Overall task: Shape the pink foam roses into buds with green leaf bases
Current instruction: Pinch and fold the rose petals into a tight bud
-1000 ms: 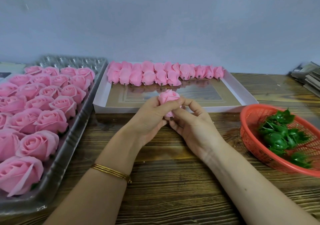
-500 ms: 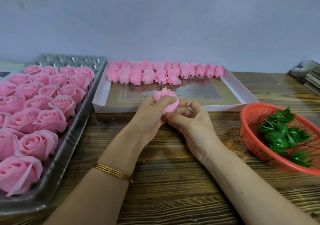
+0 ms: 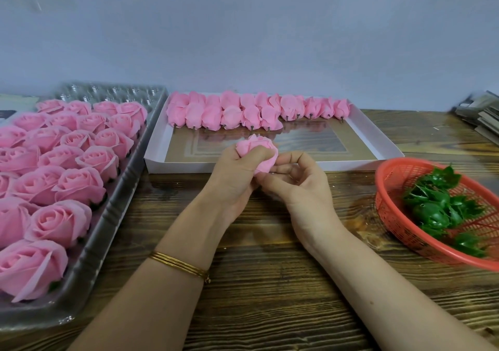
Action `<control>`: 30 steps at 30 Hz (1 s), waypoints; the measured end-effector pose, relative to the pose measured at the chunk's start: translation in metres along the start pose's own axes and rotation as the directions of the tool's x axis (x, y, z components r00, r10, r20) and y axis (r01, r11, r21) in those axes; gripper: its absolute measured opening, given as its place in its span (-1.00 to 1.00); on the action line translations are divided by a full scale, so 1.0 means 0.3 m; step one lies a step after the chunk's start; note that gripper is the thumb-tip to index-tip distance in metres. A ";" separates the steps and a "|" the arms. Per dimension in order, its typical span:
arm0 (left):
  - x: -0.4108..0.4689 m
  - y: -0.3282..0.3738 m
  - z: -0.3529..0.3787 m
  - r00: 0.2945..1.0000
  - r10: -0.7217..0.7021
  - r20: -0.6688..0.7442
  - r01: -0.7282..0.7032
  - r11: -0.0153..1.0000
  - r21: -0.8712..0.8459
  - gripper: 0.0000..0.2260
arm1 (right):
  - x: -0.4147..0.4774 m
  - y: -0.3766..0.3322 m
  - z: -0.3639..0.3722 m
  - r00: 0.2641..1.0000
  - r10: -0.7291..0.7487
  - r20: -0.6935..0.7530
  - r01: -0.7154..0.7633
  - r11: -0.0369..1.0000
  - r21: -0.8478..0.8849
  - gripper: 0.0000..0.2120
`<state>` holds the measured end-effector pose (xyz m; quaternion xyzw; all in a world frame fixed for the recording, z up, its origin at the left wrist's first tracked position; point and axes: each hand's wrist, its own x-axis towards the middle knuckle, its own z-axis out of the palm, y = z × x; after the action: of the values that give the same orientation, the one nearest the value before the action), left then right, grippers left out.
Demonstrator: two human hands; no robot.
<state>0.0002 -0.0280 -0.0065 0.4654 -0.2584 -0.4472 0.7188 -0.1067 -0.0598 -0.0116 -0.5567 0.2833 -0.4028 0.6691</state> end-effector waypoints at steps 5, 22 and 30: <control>0.003 -0.004 -0.008 1.000 0.012 0.009 -0.012 1.000 0.007 -0.79 | 0.003 -0.004 0.000 0.999 0.048 -0.009 -0.048 0.998 0.040 -0.83; -0.006 -0.008 0.011 0.985 -0.027 0.171 0.021 0.999 0.037 -0.87 | 0.036 0.017 -0.015 0.982 -0.006 -0.190 -0.012 0.996 -0.094 -0.85; -0.007 -0.008 0.005 0.973 -0.017 0.231 0.006 0.999 0.050 -0.86 | 0.032 0.025 -0.026 0.977 -0.089 -0.193 0.037 0.965 -0.261 -0.85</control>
<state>-0.0028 -0.0273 -0.0078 0.4291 -0.3485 -0.4961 0.6696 -0.1064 -0.0716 -0.0199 -0.6032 0.3818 -0.4387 0.5459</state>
